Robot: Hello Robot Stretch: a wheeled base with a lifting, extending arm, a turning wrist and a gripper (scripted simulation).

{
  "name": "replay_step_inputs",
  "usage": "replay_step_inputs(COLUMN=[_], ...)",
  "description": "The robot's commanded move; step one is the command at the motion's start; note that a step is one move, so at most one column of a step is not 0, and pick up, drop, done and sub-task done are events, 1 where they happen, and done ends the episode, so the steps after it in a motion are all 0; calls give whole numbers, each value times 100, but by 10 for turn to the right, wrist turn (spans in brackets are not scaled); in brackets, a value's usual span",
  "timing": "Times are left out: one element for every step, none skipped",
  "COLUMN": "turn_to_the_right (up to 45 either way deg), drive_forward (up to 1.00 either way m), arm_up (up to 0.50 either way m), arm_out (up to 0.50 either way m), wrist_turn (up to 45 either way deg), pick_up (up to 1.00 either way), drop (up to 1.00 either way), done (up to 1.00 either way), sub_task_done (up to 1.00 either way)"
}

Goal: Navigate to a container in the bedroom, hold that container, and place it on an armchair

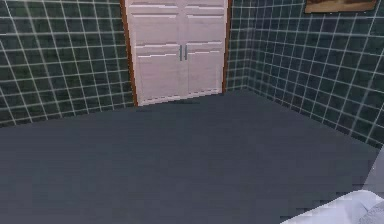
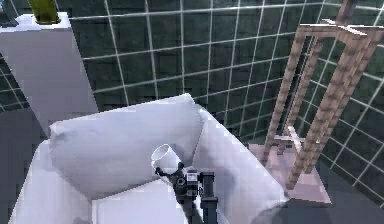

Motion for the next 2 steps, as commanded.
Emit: replay_step_inputs(turn_to_the_right=[0, 0], drive_forward=[0, 0], arm_up=[0, 10], arm_out=[0, 0], wrist_turn=[0, 0], pick_up=[100, 0], drop=[0, 0], done=[0, 0], sub_task_done=[0, 0])
